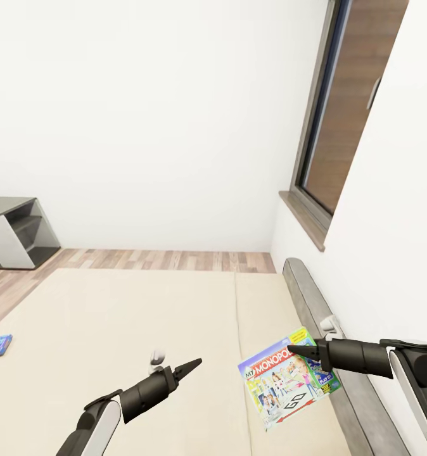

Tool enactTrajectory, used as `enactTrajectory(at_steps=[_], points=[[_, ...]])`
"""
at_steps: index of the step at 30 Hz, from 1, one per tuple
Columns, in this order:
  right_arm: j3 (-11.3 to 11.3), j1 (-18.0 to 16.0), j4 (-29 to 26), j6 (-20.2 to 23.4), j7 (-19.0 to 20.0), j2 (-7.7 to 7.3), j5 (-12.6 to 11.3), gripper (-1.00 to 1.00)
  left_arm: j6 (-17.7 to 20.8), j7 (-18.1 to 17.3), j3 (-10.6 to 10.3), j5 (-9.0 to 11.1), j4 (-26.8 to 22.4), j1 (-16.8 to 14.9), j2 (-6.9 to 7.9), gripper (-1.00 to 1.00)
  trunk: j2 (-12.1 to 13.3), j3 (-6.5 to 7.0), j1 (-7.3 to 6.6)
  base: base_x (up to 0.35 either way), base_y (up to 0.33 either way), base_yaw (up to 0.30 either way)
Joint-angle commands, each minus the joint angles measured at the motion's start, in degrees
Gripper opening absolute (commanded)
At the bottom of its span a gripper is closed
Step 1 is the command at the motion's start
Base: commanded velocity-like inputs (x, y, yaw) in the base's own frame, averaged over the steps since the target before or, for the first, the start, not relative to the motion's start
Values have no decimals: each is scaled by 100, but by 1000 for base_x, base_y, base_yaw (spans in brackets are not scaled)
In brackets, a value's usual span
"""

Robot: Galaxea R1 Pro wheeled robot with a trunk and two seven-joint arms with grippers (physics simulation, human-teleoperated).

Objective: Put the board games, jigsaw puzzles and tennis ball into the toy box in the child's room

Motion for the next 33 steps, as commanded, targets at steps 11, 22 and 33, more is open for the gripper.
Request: enactTrajectory(at_steps=[11, 22, 33], points=[[-2, -3, -1, 51, 1, -1, -23, -100, 43, 4, -2, 36, -1, -4, 1, 100, -12, 91, 4, 0, 0, 0], [-2, -4, 2, 49, -2, -1, -18, -100, 40, 4, -6, 36, -1, -4, 1, 100, -12, 188, 4, 0, 0, 0], [2, -5, 310, -228, -138, 22, -13, -100, 10, 16, -2, 32, 6, 0, 1, 100, -12, 217, 4, 0, 0, 0]])
